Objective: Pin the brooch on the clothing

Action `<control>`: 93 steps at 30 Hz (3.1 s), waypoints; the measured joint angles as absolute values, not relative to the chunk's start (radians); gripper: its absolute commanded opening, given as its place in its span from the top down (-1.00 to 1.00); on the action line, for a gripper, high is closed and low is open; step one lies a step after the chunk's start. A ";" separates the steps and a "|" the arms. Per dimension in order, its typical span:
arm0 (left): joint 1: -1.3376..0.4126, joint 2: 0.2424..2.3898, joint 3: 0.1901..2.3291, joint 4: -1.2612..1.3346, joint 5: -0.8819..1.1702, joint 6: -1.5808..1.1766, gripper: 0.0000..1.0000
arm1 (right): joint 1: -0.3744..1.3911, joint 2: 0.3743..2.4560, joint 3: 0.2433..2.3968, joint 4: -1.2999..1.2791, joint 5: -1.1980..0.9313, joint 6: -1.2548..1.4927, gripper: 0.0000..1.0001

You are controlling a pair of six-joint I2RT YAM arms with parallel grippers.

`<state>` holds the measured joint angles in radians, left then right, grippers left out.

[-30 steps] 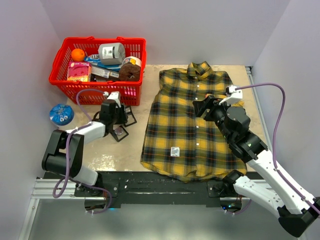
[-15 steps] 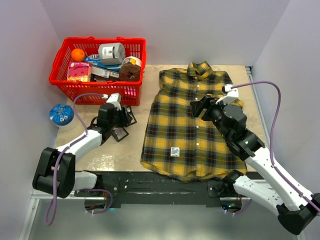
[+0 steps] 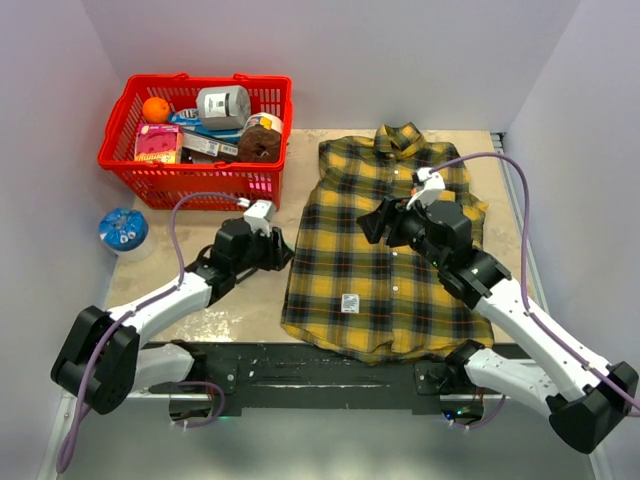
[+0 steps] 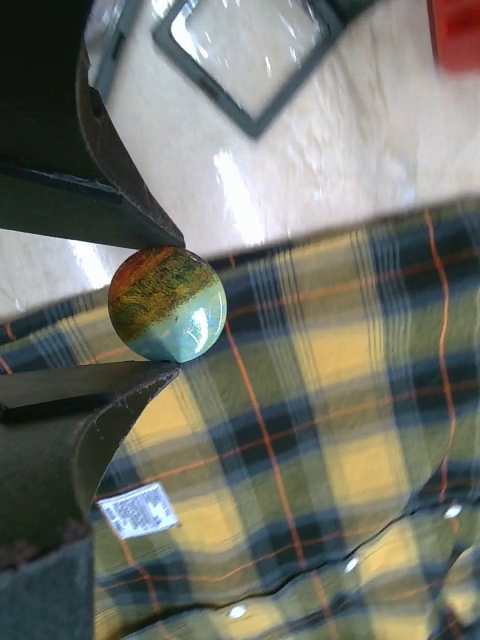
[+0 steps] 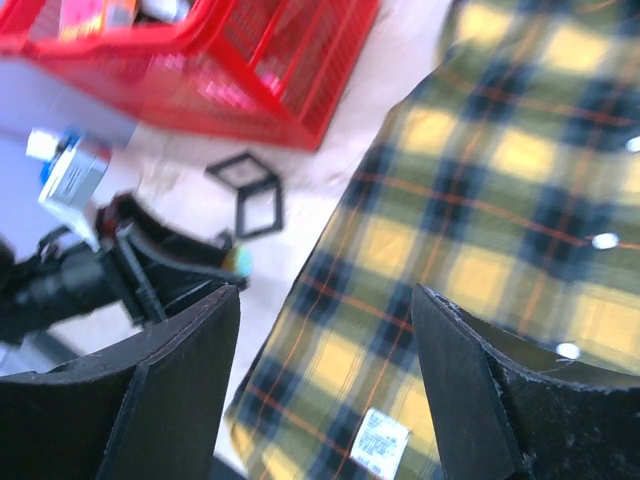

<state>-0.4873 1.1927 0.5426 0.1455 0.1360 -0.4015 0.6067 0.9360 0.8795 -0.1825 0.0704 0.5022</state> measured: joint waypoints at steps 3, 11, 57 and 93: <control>-0.509 1.233 0.575 0.164 0.191 -0.349 0.37 | 0.607 0.968 0.879 -0.178 -0.010 0.504 -0.32; -0.517 1.316 0.638 0.315 0.410 -0.233 0.39 | 0.604 1.078 0.883 -0.097 -0.207 0.516 -0.04; -0.566 1.299 0.646 0.389 0.618 -0.172 0.44 | 0.601 1.336 0.893 0.031 -0.410 0.577 0.37; -0.566 1.282 0.648 0.376 0.585 -0.171 -0.87 | 0.572 1.355 0.875 0.081 -0.442 0.611 1.00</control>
